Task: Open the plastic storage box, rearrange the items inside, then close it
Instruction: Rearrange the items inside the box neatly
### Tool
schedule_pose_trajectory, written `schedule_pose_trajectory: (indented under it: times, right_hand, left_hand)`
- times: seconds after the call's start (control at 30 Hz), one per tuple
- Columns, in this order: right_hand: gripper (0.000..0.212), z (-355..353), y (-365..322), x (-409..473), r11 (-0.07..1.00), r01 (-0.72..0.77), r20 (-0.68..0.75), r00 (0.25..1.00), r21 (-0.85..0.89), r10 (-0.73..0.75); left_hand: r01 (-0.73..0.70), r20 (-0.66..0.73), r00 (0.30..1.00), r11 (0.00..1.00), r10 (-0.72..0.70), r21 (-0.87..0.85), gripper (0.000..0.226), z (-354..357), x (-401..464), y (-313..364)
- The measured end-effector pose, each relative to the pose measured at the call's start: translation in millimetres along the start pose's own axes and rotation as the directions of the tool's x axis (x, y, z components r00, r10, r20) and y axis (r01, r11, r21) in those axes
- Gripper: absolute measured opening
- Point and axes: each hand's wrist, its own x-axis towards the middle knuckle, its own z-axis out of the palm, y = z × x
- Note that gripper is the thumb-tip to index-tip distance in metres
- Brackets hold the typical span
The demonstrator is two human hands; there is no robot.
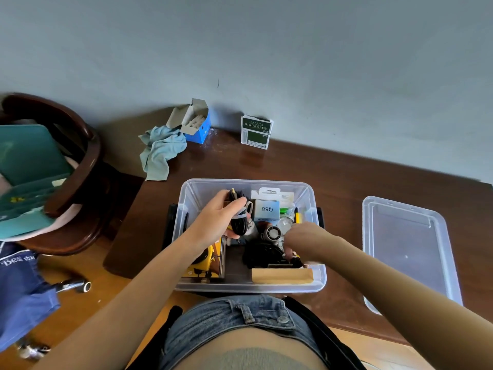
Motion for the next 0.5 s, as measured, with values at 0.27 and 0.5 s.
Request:
schedule_pose_trajectory:
  times: [0.27, 0.5]
  right_hand:
    - [0.027, 3, 21, -22, 0.985, 0.083, -0.257, 0.965, 0.152, -0.042]
    - [0.015, -33, 9, -42, 0.68, 0.209, -0.467, 0.857, 0.703, 0.22]
  left_hand:
    - [-0.033, -0.038, 0.999, 0.998, 0.031, -0.049, 0.018, -8, -1, -2]
    - [-0.076, -0.119, 0.991, 0.989, 0.061, -0.129, 0.011, -23, -7, -4]
